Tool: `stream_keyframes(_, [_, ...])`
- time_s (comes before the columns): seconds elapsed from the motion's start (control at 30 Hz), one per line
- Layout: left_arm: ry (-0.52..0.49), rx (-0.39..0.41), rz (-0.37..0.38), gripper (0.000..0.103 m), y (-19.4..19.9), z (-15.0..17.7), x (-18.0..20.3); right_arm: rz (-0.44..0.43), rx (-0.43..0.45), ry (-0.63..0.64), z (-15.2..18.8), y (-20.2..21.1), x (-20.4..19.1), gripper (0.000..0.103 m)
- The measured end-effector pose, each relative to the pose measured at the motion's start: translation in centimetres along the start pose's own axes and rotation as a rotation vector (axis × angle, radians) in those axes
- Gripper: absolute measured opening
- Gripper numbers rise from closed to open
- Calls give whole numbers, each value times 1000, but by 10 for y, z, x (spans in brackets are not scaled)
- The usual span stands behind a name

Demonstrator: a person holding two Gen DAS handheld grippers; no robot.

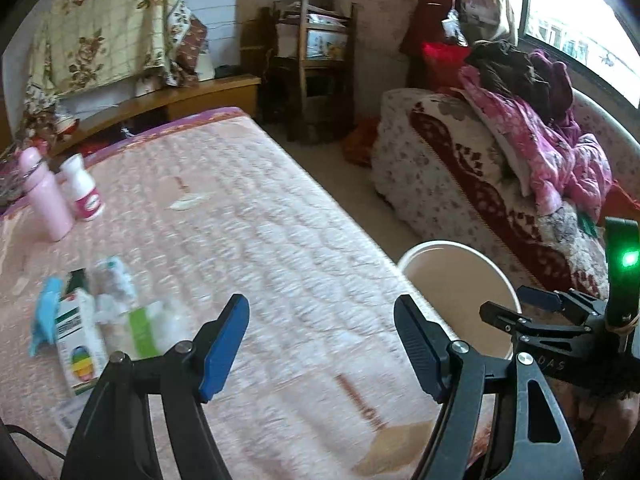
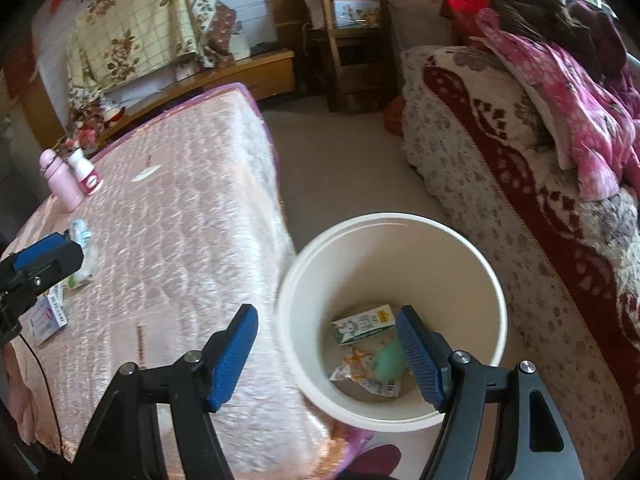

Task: Collect trash
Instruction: 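Return both tools to the pile and approach the medicine box and wipes pack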

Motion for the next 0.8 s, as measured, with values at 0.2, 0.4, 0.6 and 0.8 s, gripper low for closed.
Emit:
stream_keyframes(0.2, [39, 3, -58, 75, 25, 16, -48, -64, -1, 48, 0, 0, -47, 75])
stream_keyframes(0.4, [100, 4, -155, 75, 58, 37, -119, -132, -13, 117, 3, -2, -103, 75])
stream_keyframes(0.6, [159, -36, -346, 75, 78, 68, -217, -181, -25, 208, 7, -6, -157, 75])
stream_keyframes(0.8, [323, -154, -347, 75, 64, 118, -269, -217, -33, 250, 10, -7, -191, 75])
Point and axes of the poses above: each gripper's, at about its wrist camera, not at the fingertips, and y roughly against the way its jaws point, x to its right, z to its underside, the point moved 9 cm from there along -y, roughly the way its jaws point, and after that the axes turned 5 degrees about z, right-handed, at the moved point
